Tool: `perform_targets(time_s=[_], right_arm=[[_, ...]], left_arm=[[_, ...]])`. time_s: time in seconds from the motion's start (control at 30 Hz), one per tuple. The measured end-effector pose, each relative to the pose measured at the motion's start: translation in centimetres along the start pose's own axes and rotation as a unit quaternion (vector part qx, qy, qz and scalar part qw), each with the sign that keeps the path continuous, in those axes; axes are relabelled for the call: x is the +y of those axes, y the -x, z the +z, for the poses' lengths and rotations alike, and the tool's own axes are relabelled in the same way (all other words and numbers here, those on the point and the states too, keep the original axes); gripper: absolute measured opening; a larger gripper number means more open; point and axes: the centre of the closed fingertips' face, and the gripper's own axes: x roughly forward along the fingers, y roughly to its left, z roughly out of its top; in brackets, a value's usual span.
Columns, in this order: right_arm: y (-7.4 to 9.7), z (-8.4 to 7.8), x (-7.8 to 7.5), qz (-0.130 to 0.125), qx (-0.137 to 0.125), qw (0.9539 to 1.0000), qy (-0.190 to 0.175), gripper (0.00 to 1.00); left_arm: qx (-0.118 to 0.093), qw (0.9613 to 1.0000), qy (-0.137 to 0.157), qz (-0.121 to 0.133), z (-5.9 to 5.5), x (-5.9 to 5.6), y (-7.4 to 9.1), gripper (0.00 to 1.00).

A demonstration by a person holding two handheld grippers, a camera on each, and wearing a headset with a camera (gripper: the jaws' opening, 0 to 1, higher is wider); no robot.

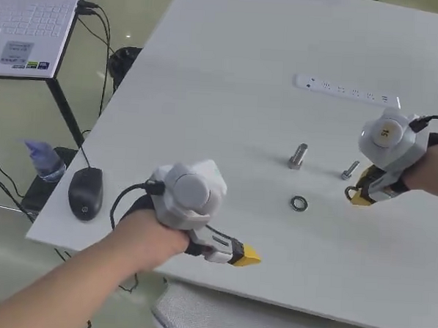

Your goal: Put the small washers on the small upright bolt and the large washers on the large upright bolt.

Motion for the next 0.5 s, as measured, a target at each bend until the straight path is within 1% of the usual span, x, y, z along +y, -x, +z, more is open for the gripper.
perform_targets(time_s=[0.07, 0.13, 0.17, 0.23, 0.3, 0.37, 0.5], right_arm=[[0.3, 0.5, -0.5, -0.003, 0.0, 1.0, -0.003, 0.21], [0.4, 0.9, -0.9, -0.005, 0.001, 1.0, -0.004, 0.21], [0.6, 1.1, -1.3, -0.008, 0.002, 1.0, -0.003, 0.21], [0.8, 1.5, -1.7, -0.012, 0.002, 0.9999, -0.004, 0.21], [1.3, 2.5, -2.3, -0.017, -0.006, 0.9998, -0.009, 0.21], [1.4, 3.1, -2.5, -0.019, -0.007, 0.9998, -0.009, 0.21], [1.3, 4.0, -3.2, -0.02, -0.009, 0.9997, -0.011, 0.21]], left_arm=[[-0.008, 1.0, 0.002, 0.001, 0.2, 0.1, -0.1, 0.97], [-0.009, 1.0, 0.002, 0.001, 0.1, 0.2, -0.4, 0.99], [-0.005, 1.0, 0.001, -0.001, 0.0, 0.1, -0.6, 0.99], [-0.005, 1.0, -0.004, -0.003, 0.1, 0.0, -0.8, 0.99], [-0.009, 0.9999, -0.008, -0.01, 0.4, -0.2, -0.9, 0.99], [-0.013, 0.9998, -0.003, -0.013, 0.6, -0.1, -0.9, 1.0], [-0.01, 0.9998, -0.006, -0.014, 0.4, 0.2, -1.3, 1.0]])
